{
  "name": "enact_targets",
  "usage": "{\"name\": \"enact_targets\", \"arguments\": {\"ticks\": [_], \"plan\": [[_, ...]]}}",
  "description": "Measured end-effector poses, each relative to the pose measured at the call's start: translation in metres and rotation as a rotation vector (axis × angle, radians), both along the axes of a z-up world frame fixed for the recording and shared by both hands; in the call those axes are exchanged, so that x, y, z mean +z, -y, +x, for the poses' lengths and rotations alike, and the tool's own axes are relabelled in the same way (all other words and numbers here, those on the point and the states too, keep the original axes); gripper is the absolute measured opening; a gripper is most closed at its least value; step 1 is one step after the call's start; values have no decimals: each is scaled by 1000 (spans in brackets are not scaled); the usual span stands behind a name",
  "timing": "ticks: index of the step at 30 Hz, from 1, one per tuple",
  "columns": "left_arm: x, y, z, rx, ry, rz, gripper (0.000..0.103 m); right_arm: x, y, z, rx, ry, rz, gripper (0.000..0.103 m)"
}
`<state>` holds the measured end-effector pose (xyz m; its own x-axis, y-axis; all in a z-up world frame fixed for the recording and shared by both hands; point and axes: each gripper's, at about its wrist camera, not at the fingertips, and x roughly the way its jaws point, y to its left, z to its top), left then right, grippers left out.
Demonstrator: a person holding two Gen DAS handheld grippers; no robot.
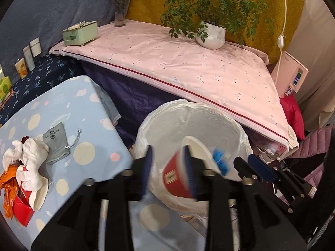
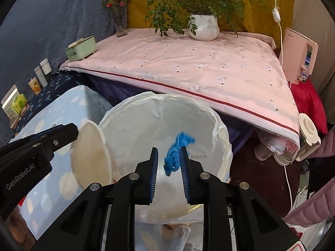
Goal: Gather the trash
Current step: 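Carry the cup and cord to the bin and open both tools, then move the left tool to the orange snack bag and grasp it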
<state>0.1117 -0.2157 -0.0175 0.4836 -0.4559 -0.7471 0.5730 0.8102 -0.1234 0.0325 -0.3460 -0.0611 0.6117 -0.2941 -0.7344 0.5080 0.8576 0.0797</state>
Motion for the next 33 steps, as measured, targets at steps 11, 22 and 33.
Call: {"name": "enact_targets", "arguments": {"ticks": [11, 22, 33], "plan": [[11, -35, 7, 87, 21, -14, 51, 15, -17, -5, 17, 24, -21, 47], [11, -106, 5, 231, 38, 10, 63, 33, -69, 4, 118, 51, -35, 51], [3, -197, 6, 403, 23, 27, 71, 40, -135, 19, 248, 60, -30, 53]]}}
